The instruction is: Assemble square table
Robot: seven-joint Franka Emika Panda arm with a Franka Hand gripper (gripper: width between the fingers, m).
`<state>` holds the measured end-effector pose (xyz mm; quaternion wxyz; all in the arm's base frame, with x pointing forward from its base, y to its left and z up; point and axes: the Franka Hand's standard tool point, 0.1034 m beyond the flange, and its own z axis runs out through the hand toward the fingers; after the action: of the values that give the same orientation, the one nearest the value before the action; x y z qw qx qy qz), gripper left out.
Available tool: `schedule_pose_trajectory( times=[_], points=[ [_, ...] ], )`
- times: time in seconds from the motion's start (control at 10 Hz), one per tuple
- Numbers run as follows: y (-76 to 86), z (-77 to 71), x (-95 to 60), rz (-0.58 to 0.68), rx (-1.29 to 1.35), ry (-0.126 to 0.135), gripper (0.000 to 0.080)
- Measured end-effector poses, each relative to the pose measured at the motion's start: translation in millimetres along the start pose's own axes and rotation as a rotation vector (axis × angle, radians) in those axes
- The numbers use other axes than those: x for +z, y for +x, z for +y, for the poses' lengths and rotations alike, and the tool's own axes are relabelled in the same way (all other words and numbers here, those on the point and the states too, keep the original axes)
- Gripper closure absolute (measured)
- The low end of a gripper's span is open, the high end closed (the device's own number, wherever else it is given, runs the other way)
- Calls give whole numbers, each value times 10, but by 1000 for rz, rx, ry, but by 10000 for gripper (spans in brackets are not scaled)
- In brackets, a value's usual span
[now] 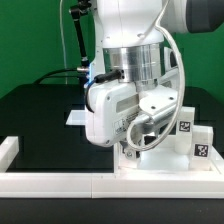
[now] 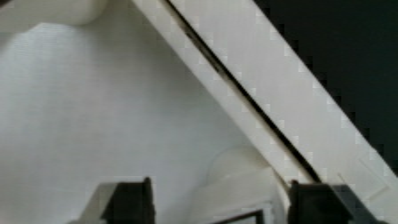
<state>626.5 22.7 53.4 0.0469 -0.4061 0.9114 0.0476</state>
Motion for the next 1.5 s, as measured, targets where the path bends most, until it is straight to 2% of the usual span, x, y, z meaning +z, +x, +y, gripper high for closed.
schedule_pose_trajectory(
  times=[0.4,0.5,0.6,0.7,0.8,1.1,1.4,1.5],
  points=[
    [-17,19,12,-6,-62,-4,452],
    [-73,19,-80,-10,-121,-33,272],
    [-141,-8,-188,-28,-275,-28,188],
    [-134,84,-175,-15,-481,-32,188],
    [-146,116,-195,-15,-517,-32,157],
    [-110,87,-180,-14,-769,-31,150],
    [-35,108,-198,71,-1310,-35,150],
    [-46,86,-215,101,-1423,-29,150]
  ],
)
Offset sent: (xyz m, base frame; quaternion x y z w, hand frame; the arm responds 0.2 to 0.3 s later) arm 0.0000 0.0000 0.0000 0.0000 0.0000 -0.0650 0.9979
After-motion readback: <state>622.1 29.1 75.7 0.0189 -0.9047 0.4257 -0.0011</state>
